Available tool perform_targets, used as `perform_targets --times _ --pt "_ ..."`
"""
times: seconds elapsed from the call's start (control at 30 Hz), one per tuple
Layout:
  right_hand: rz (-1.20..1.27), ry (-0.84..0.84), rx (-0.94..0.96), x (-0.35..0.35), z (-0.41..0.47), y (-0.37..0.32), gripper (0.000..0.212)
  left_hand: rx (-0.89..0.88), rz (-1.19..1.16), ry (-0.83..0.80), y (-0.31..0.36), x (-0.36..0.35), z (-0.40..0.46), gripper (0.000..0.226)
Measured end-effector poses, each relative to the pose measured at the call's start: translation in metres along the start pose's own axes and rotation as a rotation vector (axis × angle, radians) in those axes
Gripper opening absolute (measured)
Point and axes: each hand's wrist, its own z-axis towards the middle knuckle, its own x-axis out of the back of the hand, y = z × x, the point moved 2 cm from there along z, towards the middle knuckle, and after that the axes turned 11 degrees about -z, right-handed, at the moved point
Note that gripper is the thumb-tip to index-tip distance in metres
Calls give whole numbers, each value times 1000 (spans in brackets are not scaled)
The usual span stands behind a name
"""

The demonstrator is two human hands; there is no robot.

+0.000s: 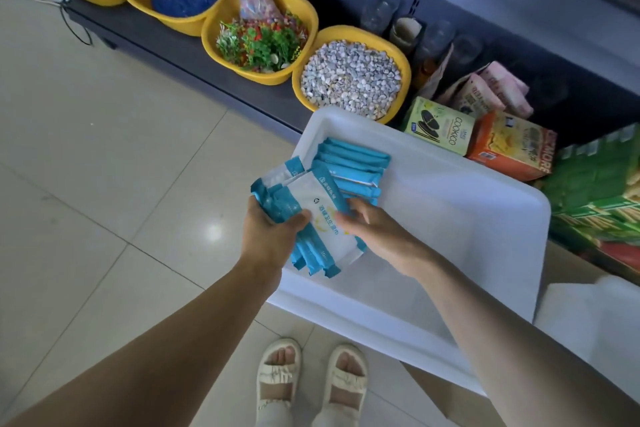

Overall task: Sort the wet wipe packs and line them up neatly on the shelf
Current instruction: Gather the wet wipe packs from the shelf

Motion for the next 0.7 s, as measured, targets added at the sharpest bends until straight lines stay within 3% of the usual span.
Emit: perform_targets --times 0.13,0.23,0.33,0.43,0.5,0.6,0.7 --pt "20 -20 44 0 -8 7 45 83 -53 -108 -14 -13 2 37" --pt "23 -6 46 5 -9 19 43 255 -41 -188 -23 -14 2 27" --pt "-139 53 35 5 -8 34 42 358 287 -169 -34 -8 6 35" --pt "-552 150 -61 2 -1 50 55 237 684 -79 -34 0 9 46" --pt "-773 179 -85 -5 4 56 57 73 876 -123 -32 4 9 53" --pt "-969 224 -10 -24 19 58 50 -123 1081 -212 -38 9 14 56" --pt "-1044 328 50 -35 37 63 44 -182 1218 -233 -48 8 18 54"
